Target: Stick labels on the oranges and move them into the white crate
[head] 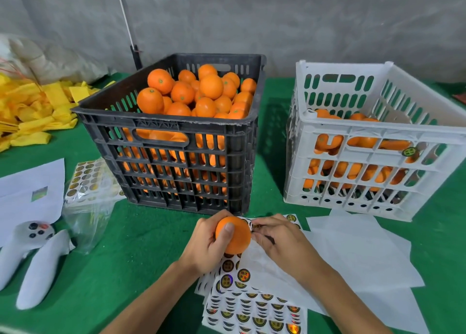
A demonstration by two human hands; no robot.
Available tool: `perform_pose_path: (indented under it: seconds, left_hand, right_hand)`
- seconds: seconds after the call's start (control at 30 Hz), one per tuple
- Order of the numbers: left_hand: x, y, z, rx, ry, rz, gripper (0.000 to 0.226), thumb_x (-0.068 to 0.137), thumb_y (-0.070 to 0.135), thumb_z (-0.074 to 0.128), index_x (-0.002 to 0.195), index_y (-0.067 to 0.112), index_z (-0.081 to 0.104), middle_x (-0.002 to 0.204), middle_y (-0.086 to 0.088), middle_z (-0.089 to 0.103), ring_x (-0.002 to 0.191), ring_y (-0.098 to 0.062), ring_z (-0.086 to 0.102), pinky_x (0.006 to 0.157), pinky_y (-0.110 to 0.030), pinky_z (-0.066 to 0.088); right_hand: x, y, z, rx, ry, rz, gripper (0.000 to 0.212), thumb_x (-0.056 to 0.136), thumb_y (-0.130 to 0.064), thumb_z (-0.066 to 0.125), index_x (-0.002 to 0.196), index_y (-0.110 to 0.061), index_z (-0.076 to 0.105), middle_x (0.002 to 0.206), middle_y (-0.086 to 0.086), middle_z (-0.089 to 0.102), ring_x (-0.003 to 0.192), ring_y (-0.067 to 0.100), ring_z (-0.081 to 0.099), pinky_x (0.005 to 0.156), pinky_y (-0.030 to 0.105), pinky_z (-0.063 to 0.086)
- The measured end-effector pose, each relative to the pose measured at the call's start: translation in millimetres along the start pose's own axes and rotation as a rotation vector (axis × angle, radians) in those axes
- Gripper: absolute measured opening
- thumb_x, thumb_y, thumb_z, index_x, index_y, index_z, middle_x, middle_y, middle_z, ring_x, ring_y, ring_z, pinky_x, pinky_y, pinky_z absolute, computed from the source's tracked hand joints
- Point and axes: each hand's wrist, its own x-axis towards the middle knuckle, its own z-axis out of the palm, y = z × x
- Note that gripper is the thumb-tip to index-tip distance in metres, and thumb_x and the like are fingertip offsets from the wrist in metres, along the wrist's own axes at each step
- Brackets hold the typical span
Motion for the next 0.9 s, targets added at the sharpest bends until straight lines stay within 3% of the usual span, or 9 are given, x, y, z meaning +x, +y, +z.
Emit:
perform_pose_path:
  seconds: [0.2, 0.33, 0.47, 0.53, 0.63, 0.8, 0.9]
  left_hand:
    - [-3.3, 1.7, 0.2, 0.0, -0.026, 0.036, 0.06, 0.095, 0.082, 0.033, 0.099, 0.031, 0.065, 0.08, 0.007, 0.065, 0.067, -0.014, 0.062, 0.061, -0.019, 0.043]
    - [-1.1, 1.8, 2.1, 0.011, -0.07, 0.006, 0.06, 0.097, 0.08, 0.033, 0.094, 0.029, 0.064, 0.074, 0.002, 0.061, 0.062, -0.014, 0.056, 0.059, -0.025, 0.041]
    - [3.3, 2.7, 3.5, -0.025, -0.046, -0.033, 0.054, 0.101, 0.074, 0.032, 0.089, 0.034, 0.065, 0.074, 0.008, 0.061, 0.064, -0.011, 0.055, 0.061, -0.022, 0.039]
    - [4.9, 1.9, 4.7, -0.057, -0.043, -0.054, 0.056, 0.104, 0.07, 0.032, 0.09, 0.028, 0.067, 0.073, 0.005, 0.061, 0.063, -0.013, 0.055, 0.06, -0.028, 0.04]
    - [6.2, -2.2, 5.2, -0.143, -0.047, -0.116, 0.071, 0.104, 0.071, 0.034, 0.092, 0.009, 0.067, 0.073, -0.012, 0.059, 0.064, -0.032, 0.054, 0.059, -0.045, 0.042]
    - [7.9, -0.4, 4.5, -0.194, -0.022, -0.185, 0.053, 0.105, 0.068, 0.035, 0.094, 0.031, 0.072, 0.071, 0.007, 0.064, 0.063, -0.008, 0.057, 0.06, -0.026, 0.044]
    - [13.2, 12.4, 2.6, -0.17, 0.012, -0.209, 0.056, 0.1, 0.076, 0.037, 0.102, 0.033, 0.073, 0.082, 0.003, 0.07, 0.074, -0.015, 0.064, 0.066, -0.042, 0.053]
  right_hand:
    - [1.6, -1.8, -1.6, 0.082, 0.068, 0.072, 0.021, 0.102, -0.026, 0.06, 0.103, -0.021, 0.08, 0.12, -0.016, 0.07, 0.107, 0.002, 0.053, 0.091, 0.003, 0.031]
    - [0.7, -9.6, -4.7, 0.218, 0.185, 0.169, 0.019, 0.1, -0.013, 0.06, 0.089, -0.013, 0.076, 0.106, -0.009, 0.072, 0.099, 0.008, 0.063, 0.092, 0.028, 0.05]
    - [-7.6, -22.7, -13.8, 0.329, 0.517, 0.066, 0.017, 0.103, -0.022, 0.059, 0.103, -0.019, 0.076, 0.106, -0.018, 0.069, 0.102, 0.006, 0.066, 0.087, 0.026, 0.054]
    - [-12.1, -34.0, -12.1, 0.266, 0.529, -0.085, 0.023, 0.103, -0.031, 0.057, 0.106, -0.019, 0.076, 0.11, -0.02, 0.068, 0.106, 0.005, 0.064, 0.09, 0.024, 0.051]
    - [-15.9, -40.3, -3.5, 0.226, 0.482, -0.242, 0.027, 0.104, -0.033, 0.058, 0.114, -0.017, 0.077, 0.118, -0.017, 0.066, 0.109, 0.005, 0.062, 0.093, 0.028, 0.051]
    - [-17.9, -32.6, 0.6, -0.026, 0.473, -0.354, 0.039, 0.105, -0.039, 0.056, 0.132, -0.014, 0.068, 0.141, -0.009, 0.06, 0.126, 0.009, 0.058, 0.101, 0.034, 0.051]
    - [-15.1, -32.7, 3.2, -0.209, 0.497, -0.406, 0.06, 0.097, -0.05, 0.066, 0.14, -0.009, 0.06, 0.15, -0.002, 0.054, 0.136, 0.015, 0.053, 0.113, 0.033, 0.044]
